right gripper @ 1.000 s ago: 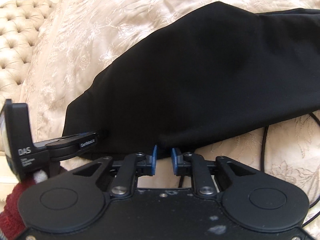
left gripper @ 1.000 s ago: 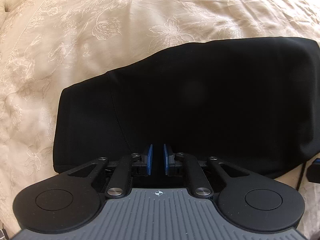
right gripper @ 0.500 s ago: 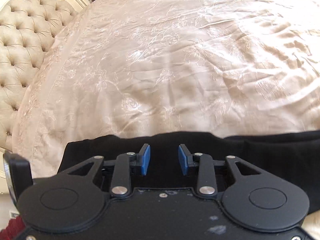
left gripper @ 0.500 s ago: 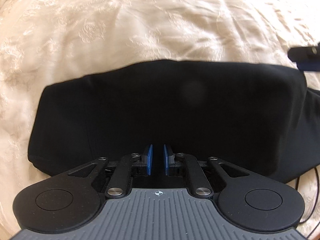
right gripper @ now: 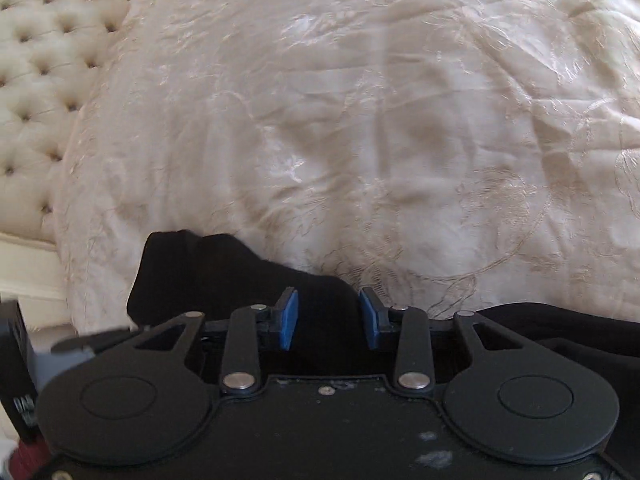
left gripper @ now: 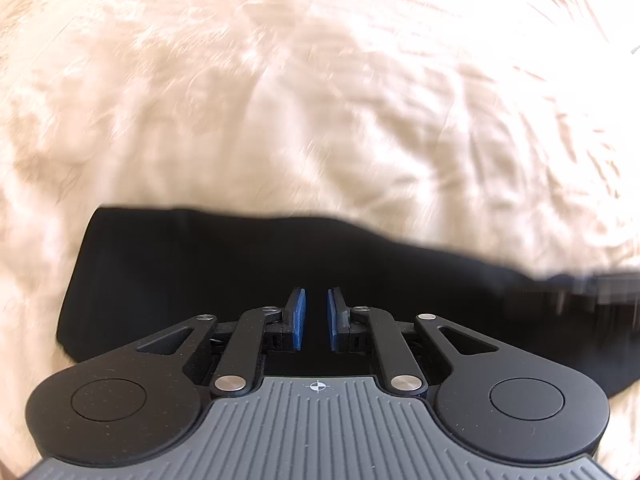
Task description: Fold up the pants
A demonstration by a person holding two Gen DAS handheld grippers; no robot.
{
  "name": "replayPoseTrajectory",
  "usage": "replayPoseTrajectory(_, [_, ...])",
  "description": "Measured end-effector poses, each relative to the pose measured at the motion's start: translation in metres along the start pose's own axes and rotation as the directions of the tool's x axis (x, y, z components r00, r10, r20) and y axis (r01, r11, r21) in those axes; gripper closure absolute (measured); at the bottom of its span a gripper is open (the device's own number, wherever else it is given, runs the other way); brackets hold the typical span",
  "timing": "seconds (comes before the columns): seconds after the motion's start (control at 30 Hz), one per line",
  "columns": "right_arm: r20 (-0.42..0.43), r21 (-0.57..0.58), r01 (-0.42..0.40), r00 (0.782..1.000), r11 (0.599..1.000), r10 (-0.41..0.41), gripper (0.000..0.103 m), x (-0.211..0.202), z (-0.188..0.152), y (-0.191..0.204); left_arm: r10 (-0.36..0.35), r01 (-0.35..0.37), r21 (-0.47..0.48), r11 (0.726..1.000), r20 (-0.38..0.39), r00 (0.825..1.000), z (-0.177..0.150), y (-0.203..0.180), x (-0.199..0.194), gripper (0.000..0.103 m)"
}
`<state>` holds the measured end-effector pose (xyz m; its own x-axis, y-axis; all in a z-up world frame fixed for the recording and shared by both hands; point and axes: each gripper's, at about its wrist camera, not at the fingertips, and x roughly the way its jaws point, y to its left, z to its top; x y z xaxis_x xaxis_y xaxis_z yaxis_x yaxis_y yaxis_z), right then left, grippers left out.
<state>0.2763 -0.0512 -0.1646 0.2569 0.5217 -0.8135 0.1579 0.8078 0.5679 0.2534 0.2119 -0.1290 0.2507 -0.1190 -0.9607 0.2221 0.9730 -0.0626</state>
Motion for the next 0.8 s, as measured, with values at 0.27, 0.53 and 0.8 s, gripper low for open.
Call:
replayPoseTrajectory(0.27, [0.031,-0.258,0.049,0.999,0.965,-0.043,0.065,-0.007,-0.064,0.042,-0.007,0.008,0.12,0.993,-0.006,1.0,0.047,-0.042,0.023,0.091])
replayPoseTrajectory(0.53, [0.12,-0.457,0.136,0.989,0.879,-0.091,0.065,-0.009,-0.105,0.069,-0.001,0.038,0.222,0.974,-0.165,0.986,0.015,-0.05,0.055,0.091])
replayPoseTrajectory(0.8, [0.169,-0.276,0.089,0.985,0.957,-0.043,0.066,-0.041,-0.079,0.036,-0.054,0.063,0.139,0.988,-0.07,0.996,-0.025,-0.021,0.021,0.091])
